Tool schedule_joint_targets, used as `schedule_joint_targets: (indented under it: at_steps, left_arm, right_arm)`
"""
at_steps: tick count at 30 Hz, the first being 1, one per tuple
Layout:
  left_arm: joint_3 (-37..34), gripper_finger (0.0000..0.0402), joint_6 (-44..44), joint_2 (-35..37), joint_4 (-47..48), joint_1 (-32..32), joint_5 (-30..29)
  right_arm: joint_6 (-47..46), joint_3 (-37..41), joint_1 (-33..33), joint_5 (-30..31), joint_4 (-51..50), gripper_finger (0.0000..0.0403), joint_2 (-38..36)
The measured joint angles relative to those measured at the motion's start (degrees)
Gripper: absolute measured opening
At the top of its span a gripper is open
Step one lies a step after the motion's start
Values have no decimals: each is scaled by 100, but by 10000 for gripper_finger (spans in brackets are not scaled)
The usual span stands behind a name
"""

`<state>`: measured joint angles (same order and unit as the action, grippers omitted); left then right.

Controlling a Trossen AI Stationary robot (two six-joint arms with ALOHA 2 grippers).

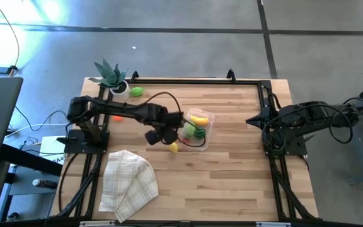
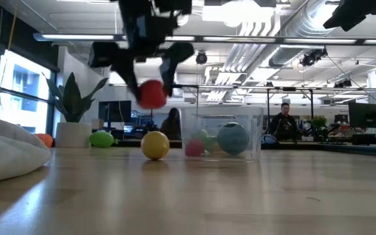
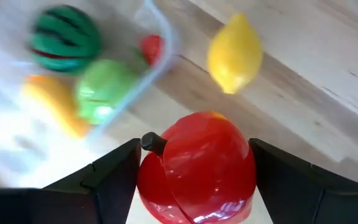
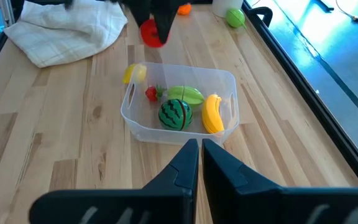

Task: Pick and placing Produce into tupperware
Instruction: Put the apple into the transparent bin

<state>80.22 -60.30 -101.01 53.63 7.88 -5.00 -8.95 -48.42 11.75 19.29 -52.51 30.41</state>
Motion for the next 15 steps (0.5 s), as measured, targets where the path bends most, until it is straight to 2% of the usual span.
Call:
schedule_joint_targets:
  at_steps: [4, 8, 15]
  left_arm:
    - [598, 278, -258, -16, 118, 0, -91]
    - [943, 278, -506, -65, -95, 7, 71]
    - [1570, 278, -658, -728, -138, -3, 507]
  right_arm:
    - [0, -1, -1, 0, 0, 11, -1]
    - [0, 0, -1, 2, 0, 11, -1]
    - [0, 0, -1, 1, 0, 11, -1]
